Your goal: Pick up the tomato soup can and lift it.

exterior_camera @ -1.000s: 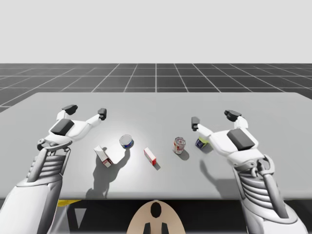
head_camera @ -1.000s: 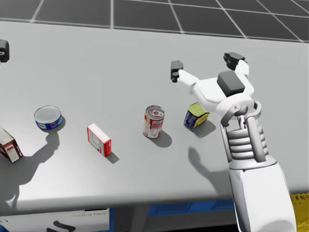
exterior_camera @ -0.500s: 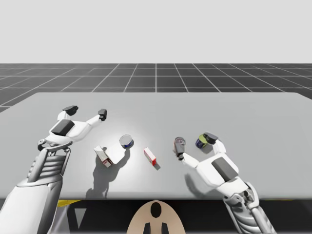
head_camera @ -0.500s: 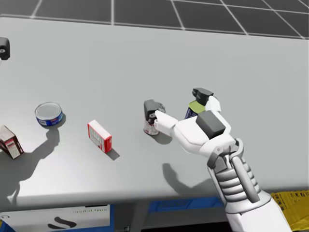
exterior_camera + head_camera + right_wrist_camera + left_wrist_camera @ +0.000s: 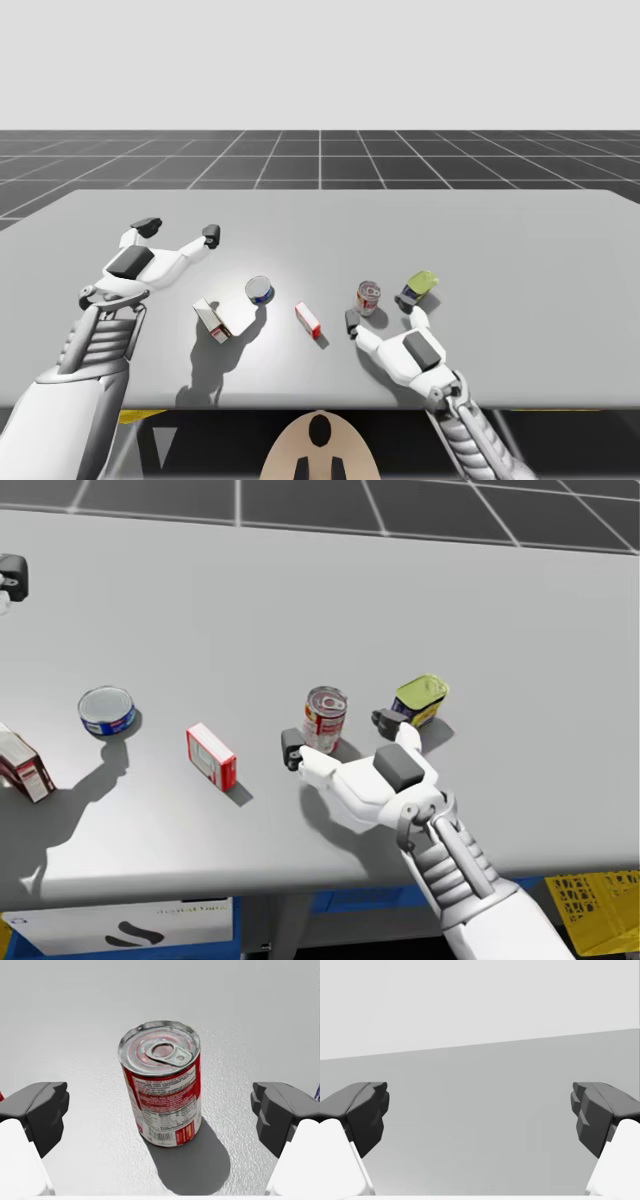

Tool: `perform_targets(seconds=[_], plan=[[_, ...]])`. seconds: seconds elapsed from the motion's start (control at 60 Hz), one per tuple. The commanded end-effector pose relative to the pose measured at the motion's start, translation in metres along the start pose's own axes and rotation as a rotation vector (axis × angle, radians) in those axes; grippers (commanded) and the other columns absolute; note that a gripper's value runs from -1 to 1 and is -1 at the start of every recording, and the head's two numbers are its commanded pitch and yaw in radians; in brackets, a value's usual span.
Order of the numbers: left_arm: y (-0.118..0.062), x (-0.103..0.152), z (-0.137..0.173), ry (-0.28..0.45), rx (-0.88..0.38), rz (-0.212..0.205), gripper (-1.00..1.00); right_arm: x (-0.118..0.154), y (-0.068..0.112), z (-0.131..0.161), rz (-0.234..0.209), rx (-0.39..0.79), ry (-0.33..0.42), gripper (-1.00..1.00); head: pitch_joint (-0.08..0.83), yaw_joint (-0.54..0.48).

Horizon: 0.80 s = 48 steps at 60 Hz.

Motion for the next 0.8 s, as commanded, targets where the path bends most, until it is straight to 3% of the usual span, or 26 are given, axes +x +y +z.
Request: perform_targets(seconds=[0.017,0.367,0.45,0.683,0.717,0.733,0.75,0.8], plan=[[-0.001,-0.001,0.0,0.003,-0.003,-0.002,-1.0,-0.012,0.007,-0.019,-0.08,-0.019,0.048,-1.0,0.688,-0.18],[-0.004,-0.002,0.0,0.007,-0.006,-0.005,-1.0,-0.009,0.006,-0.05,-0.056,0.013,0.121,-1.0,0.691,-0.18],[-0.004,-0.002,0.0,0.007,-0.006,-0.004,-1.0,-0.008,0.006,-0.056,-0.031,0.009,0.113,-1.0,0.691,-0.18],[-0.004,-0.002,-0.001,0.006,-0.006,-0.005,-1.0,-0.008,0.004,-0.069,-0.018,-0.003,0.082,-1.0,0.69,-0.18],[-0.004,-0.002,-0.001,0.006,-0.006,-0.006,-1.0,-0.01,0.004,-0.069,-0.025,-0.018,0.064,-0.64,0.69,-0.18],[-0.004,-0.002,-0.001,0.006,-0.006,-0.006,-1.0,-0.011,0.004,-0.069,-0.048,-0.031,0.062,0.38,0.69,-0.18],[-0.004,-0.002,-0.001,0.006,-0.006,-0.006,-1.0,-0.011,0.005,-0.068,-0.053,-0.035,0.063,0.83,0.689,-0.18],[-0.004,-0.002,-0.001,0.006,-0.006,-0.006,-1.0,-0.012,0.004,-0.068,-0.066,0.006,0.069,1.0,0.687,-0.18]])
